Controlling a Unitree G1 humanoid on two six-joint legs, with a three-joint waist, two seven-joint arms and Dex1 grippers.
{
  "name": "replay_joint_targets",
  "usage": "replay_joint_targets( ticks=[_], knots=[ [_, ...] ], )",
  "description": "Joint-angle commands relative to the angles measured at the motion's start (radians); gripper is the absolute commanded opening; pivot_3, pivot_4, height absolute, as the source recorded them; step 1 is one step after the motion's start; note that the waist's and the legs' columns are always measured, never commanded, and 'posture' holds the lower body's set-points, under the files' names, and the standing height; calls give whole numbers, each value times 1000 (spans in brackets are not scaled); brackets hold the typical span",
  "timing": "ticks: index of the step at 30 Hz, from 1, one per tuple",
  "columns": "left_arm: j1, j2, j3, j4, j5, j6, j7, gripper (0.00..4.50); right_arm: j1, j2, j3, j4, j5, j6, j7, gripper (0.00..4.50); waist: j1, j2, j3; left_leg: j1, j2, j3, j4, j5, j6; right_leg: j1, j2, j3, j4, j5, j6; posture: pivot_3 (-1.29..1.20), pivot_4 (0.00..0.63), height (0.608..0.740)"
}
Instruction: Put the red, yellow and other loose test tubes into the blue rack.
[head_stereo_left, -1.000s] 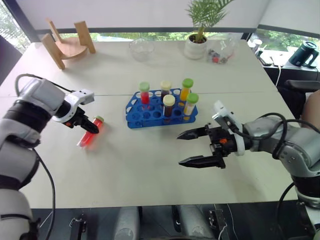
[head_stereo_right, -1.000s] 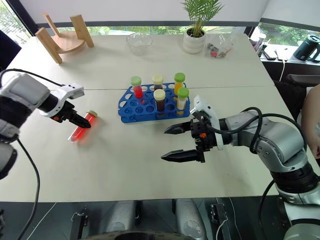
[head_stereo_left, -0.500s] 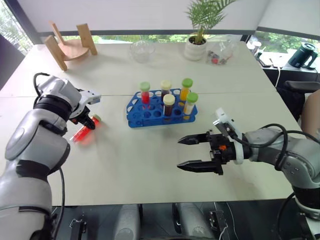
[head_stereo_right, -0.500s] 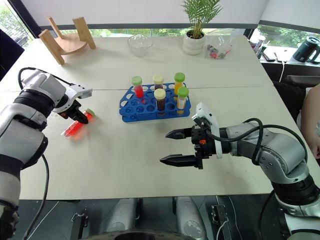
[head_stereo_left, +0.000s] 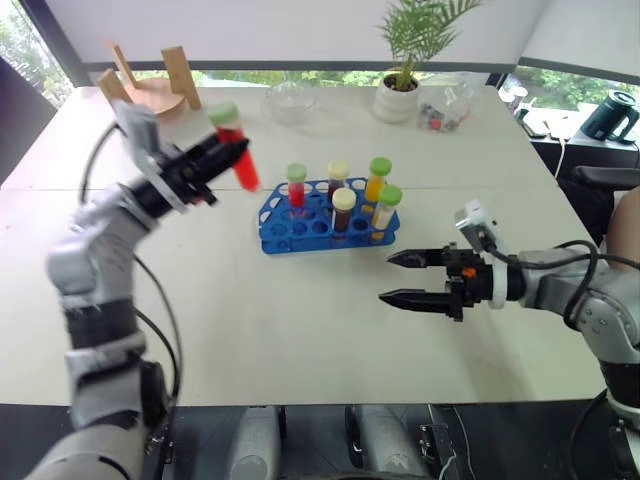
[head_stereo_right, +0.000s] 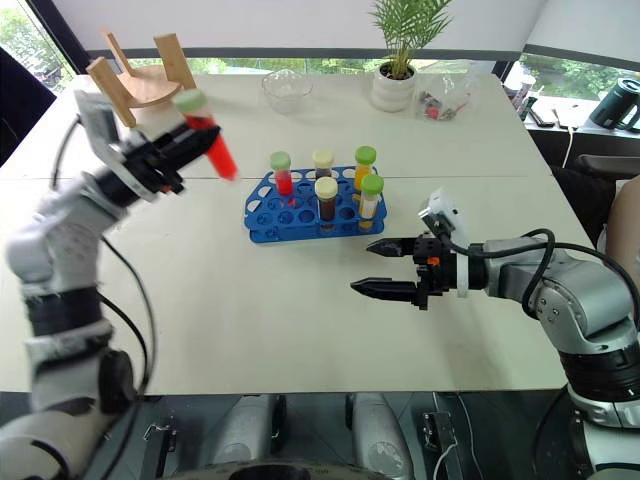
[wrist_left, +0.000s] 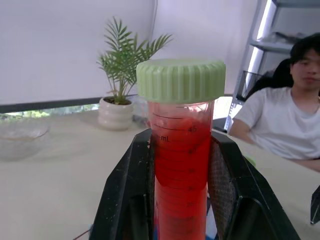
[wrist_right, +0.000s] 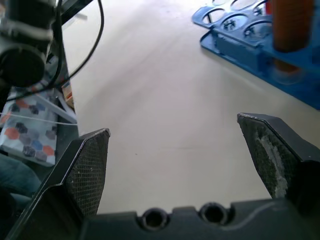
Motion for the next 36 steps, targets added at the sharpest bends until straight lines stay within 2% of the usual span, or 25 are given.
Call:
replay_joint_targets(
  ticks=[1, 3, 9, 14, 36],
  knots=[
    [10, -44, -55, -37, 36, -127, 43, 861, -37, -17, -29, 15, -8, -7, 18, 4500, -2, 0, 0, 3, 0, 0, -1, 0, 0, 2, 1, 0, 0, 0, 0, 0, 150, 740],
    [24, -68, -96, -11, 59, -188, 40, 861, -45, -22, -30, 23, -11, -1, 22, 4500, -3, 0, 0, 7, 1, 0, -2, 0, 0, 6, 2, 1, -1, 0, -1, 0, 150, 740],
    [41, -100, -190, 168, 149, -384, -1, 861, -49, -37, -46, 8, -2, 27, 18, 4500, -1, 0, 0, 7, 1, 1, -2, 0, 0, 7, 2, 1, -2, 0, 0, 0, 150, 740],
    [22, -98, -205, 277, 171, -478, -7, 861, -38, -27, -67, -14, 7, 51, -5, 4500, -1, 0, 0, 7, 1, 1, -2, 0, 0, 6, 2, 1, -2, 0, 0, 0, 150, 740],
    [47, -82, -260, 368, 229, -605, -18, 861, -51, 13, -83, -48, 46, 96, -80, 4500, -1, 0, 0, 7, 1, 1, -3, 0, 1, 6, 3, 1, -3, 0, 0, 0, 150, 740]
  ],
)
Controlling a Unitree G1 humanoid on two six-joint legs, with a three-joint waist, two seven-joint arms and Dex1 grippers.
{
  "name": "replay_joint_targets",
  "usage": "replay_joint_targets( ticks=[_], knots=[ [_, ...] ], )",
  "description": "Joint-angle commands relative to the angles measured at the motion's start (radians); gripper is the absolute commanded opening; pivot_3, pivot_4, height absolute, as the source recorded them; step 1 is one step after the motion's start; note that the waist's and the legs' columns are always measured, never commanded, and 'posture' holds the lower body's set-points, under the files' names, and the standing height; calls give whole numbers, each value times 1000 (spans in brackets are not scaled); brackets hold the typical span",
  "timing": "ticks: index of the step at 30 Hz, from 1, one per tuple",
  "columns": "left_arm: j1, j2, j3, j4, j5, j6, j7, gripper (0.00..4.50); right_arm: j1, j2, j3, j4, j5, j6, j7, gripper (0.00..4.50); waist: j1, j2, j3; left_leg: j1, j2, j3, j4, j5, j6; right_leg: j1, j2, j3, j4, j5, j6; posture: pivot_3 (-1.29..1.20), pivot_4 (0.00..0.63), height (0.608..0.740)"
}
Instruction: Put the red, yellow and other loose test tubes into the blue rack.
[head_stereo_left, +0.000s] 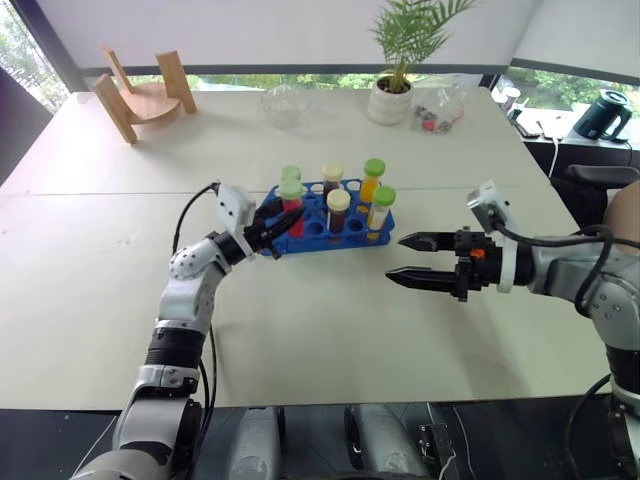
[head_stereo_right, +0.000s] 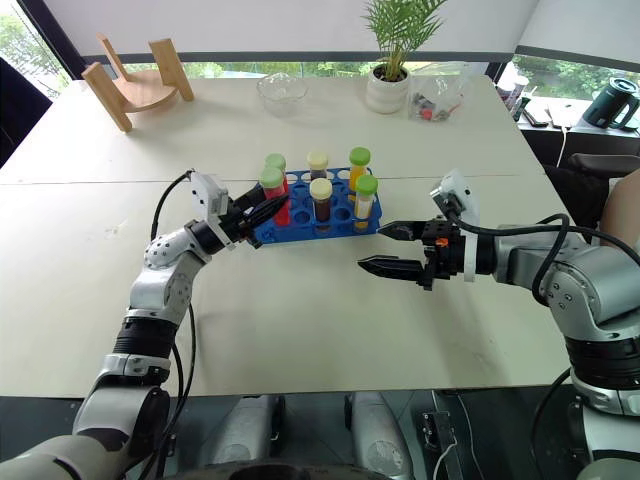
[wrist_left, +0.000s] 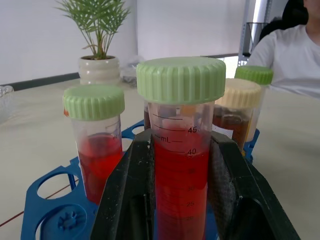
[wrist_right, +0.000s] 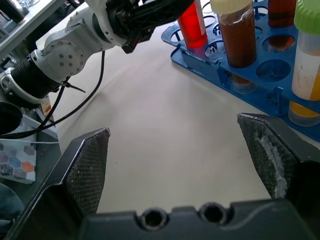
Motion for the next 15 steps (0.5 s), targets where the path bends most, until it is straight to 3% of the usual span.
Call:
replay_joint_targets(
  ticks=[1, 7, 11, 15],
  knots=[
    [-10, 3, -4, -23, -6, -32, -9, 1360, -20, 6, -26, -33, 24, 5, -7, 4500, 0, 0, 0, 0, 0, 0, 0, 0, 0, 0, 0, 0, 0, 0, 0, 0, 150, 740],
    [15, 35, 8, -78, -10, 12, 7, 4394, -16, 20, -10, -25, 18, -2, -4, 4500, 0, 0, 0, 0, 0, 0, 0, 0, 0, 0, 0, 0, 0, 0, 0, 0, 150, 740],
    [81, 125, 48, -256, -68, 184, 34, 4459, 12, -8, -3, -11, -3, -12, 29, 4500, -3, 0, 0, 0, 0, 0, 0, 0, 0, 0, 0, 0, -1, 0, 0, 0, 150, 740],
    [337, 381, 131, -575, -200, 468, -55, 4459, 101, -105, 6, 23, -62, -52, 126, 4500, -13, 1, 0, 0, 3, 1, -5, -1, 2, -1, 1, 0, -5, -1, -1, 0, 150, 740]
  ],
)
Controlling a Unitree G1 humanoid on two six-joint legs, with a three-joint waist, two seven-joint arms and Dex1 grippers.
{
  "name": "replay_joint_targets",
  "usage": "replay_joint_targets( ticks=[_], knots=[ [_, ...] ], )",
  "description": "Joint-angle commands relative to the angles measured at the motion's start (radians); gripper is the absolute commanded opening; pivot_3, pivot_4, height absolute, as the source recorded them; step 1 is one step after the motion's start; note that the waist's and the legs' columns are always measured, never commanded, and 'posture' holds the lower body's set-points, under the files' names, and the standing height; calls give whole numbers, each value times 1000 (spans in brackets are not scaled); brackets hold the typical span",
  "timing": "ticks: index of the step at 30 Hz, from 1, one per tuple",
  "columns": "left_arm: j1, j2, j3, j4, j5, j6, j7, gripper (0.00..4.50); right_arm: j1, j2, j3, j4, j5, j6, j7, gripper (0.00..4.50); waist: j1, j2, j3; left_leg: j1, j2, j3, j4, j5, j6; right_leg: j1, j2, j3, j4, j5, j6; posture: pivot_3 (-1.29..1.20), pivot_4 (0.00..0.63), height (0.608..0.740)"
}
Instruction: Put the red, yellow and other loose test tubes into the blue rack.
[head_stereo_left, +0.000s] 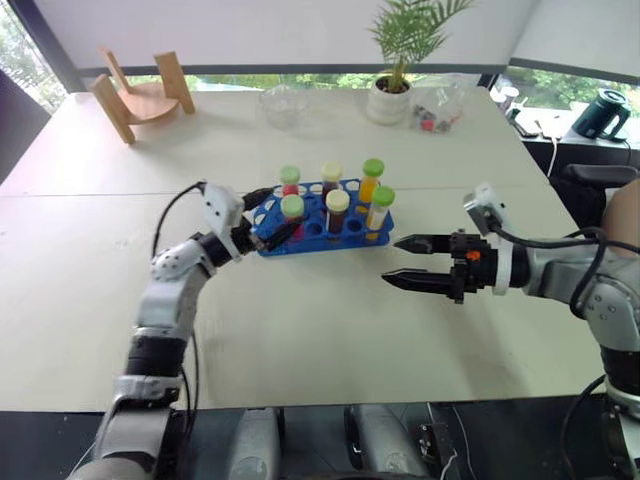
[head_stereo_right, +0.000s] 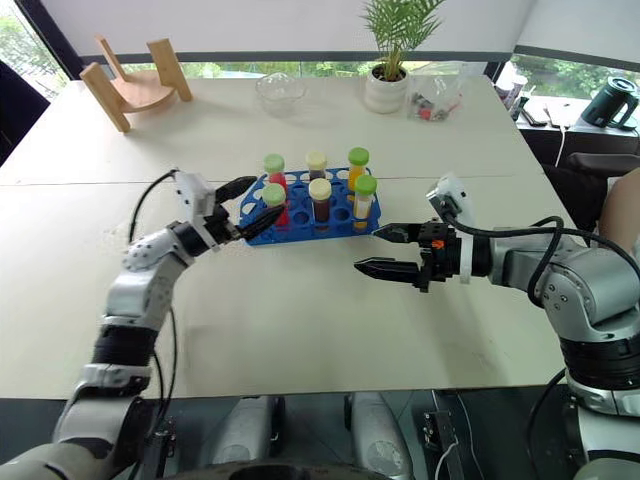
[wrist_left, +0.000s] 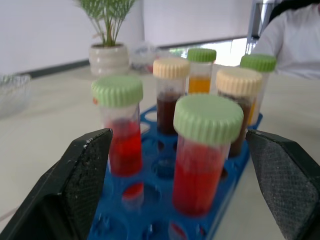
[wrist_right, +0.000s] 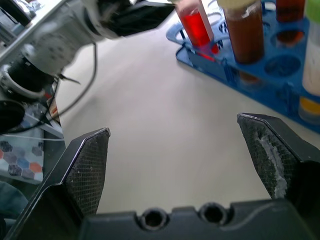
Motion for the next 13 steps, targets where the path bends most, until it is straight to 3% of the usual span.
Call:
replay_joint_targets(
  ticks=[1, 4, 7, 13],
  knots=[
    [201, 191, 118, -247, -114, 203, -83, 4459, 64, -77, 0, 29, -54, -54, 89, 4500, -3, 0, 0, 1, 0, 0, -2, 0, 1, 0, 0, 0, -2, 0, -1, 0, 150, 740],
    [452, 329, 238, -356, -151, 276, -166, 4459, 111, -106, 7, 57, -86, -97, 140, 4500, -7, 0, 0, 1, 0, 1, -6, 0, 1, 0, -1, 0, -4, -1, -1, 0, 150, 740],
    [640, 369, 341, -407, -171, 292, -209, 4459, 109, -100, 21, 83, -106, -121, 165, 4500, -9, 1, 0, 1, 0, 2, -8, 0, 1, 1, -1, 0, -9, -3, -5, 0, 150, 740],
    [685, 342, 347, -404, -164, 291, -159, 4459, 75, -57, 97, 132, -154, -152, 195, 4500, 3, 1, 0, 3, 1, 4, -7, 0, 0, 2, -2, 1, -10, -2, -9, 0, 150, 740]
  ],
)
